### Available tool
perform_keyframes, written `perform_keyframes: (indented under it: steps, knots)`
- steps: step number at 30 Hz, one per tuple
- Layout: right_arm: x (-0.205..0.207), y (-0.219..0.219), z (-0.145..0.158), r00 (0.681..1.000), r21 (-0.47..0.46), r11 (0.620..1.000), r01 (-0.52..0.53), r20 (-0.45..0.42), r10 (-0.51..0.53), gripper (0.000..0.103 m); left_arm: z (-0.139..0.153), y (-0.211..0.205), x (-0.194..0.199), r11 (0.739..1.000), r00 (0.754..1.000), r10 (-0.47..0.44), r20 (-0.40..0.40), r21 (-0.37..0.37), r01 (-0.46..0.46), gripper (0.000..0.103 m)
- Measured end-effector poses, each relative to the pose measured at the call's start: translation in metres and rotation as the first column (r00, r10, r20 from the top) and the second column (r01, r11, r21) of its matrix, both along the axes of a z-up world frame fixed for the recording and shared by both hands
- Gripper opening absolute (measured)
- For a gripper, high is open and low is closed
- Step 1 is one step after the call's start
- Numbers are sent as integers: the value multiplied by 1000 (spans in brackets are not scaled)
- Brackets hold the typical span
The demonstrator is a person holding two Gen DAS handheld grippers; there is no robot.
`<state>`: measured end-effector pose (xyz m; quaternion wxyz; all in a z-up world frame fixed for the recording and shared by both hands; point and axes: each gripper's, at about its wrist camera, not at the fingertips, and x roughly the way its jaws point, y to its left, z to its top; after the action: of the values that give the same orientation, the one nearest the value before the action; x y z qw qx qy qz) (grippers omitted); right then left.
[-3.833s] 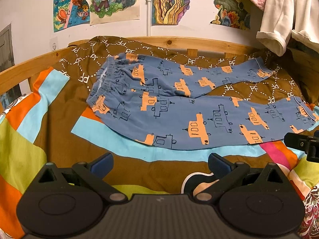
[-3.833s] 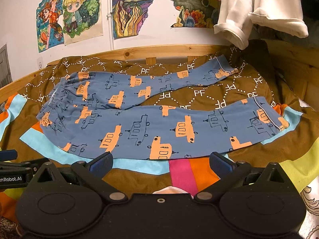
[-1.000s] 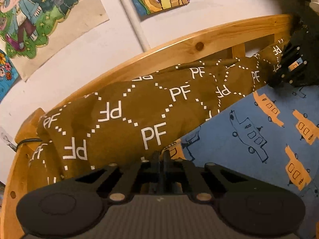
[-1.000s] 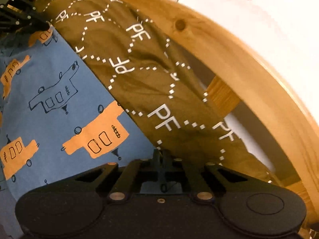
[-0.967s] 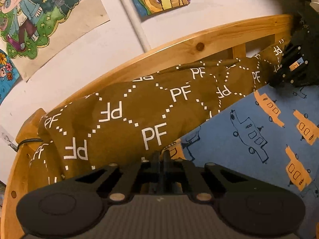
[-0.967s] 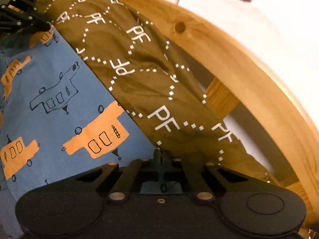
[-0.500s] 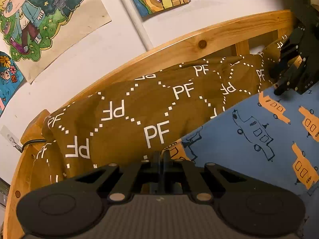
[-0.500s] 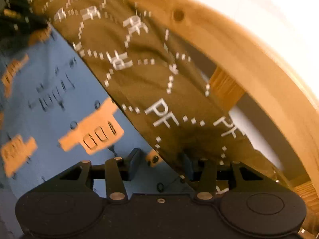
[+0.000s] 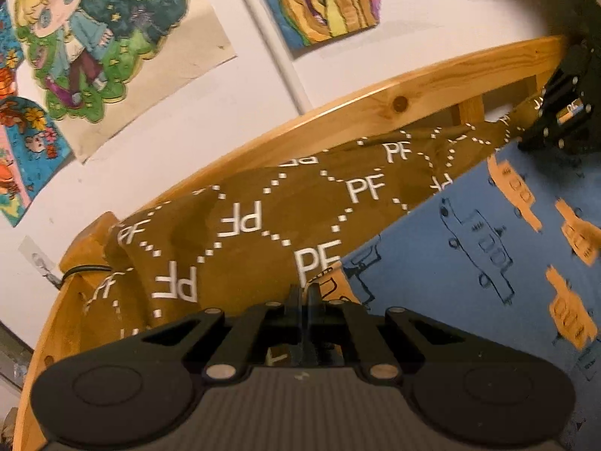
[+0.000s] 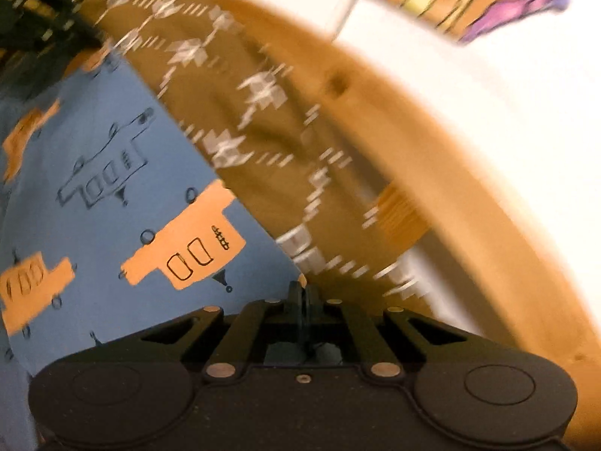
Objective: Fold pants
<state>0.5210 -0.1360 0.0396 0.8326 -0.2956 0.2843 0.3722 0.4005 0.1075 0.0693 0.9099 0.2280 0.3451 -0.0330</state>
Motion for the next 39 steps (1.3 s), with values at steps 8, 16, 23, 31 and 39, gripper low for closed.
perform_keyframes:
  steps: [8, 16, 23, 31, 39]
  knots:
    - [-11, 8, 4, 993, -25, 999, 30, 112, -27, 0, 3, 1, -12, 999, 999, -30, 37, -18, 31, 3]
    - [-89, -42, 33, 969, 80, 997, 20, 244, -39, 0, 27, 7, -72, 985, 977, -161, 139, -40, 168, 2]
    - [-175, -81, 45, 951, 65, 997, -45, 310, 22, 0, 27, -8, -150, 941, 931, -339, 133, 76, 331, 2]
    - [-270, -93, 11, 929, -43, 993, -114, 349, 122, 0, -18, -28, -206, 880, 901, -434, -11, 208, 427, 2]
    - [-338, -85, -38, 936, -118, 978, -169, 290, 197, 0, -53, -29, -245, 816, 855, -504, -122, 256, 518, 2]
